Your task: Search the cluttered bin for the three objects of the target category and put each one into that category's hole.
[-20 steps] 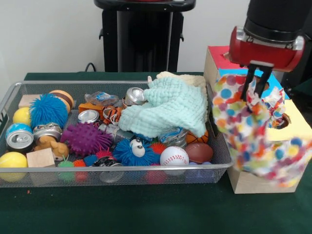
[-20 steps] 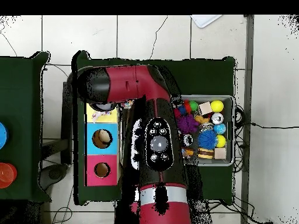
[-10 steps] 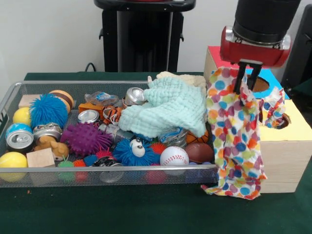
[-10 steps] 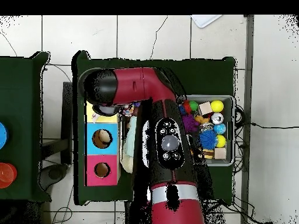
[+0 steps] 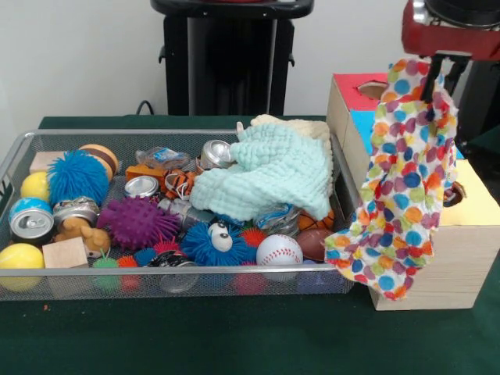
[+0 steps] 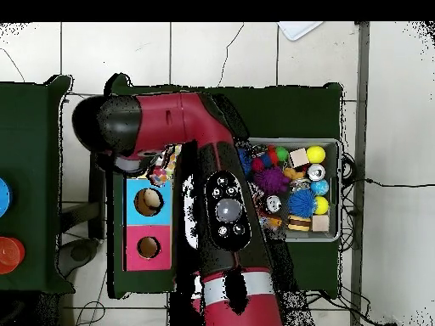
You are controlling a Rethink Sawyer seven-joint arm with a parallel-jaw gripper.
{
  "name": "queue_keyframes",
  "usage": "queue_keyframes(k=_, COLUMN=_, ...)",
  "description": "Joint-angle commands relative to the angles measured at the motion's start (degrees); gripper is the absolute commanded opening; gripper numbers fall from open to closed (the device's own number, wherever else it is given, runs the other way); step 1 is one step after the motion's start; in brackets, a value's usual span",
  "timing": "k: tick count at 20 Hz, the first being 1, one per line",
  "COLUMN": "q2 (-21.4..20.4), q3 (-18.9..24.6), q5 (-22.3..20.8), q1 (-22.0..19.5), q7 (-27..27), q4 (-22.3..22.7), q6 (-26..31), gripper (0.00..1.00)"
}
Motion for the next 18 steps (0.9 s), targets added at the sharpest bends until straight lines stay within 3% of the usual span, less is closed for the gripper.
queue_keyframes(k=1, q2=-0.7, q3=4.7, q5=-1.7, q1=2.2, q7=-5.7, q4=-0.6, q6=3.4, gripper=0.0)
queue_keyframes(k=6, q2=-2.0, q3=3.6, q5=-2.5, q1=2.4, q7=-6.8, q4=0.4, q6=3.4, gripper=0.0)
queue_keyframes(k=15, q2=-12.1, q3=3.2, q5=-1.0, q1=-0.5, q7=-13.2, q4=5.8, q6=12.7, gripper=0.0)
queue_keyframes(k=18, q2=-15.5, q3=3.0, q5=-0.8, q1=-1.6, q7=-14.8, q4=9.2, q6=10.7, gripper=0.0)
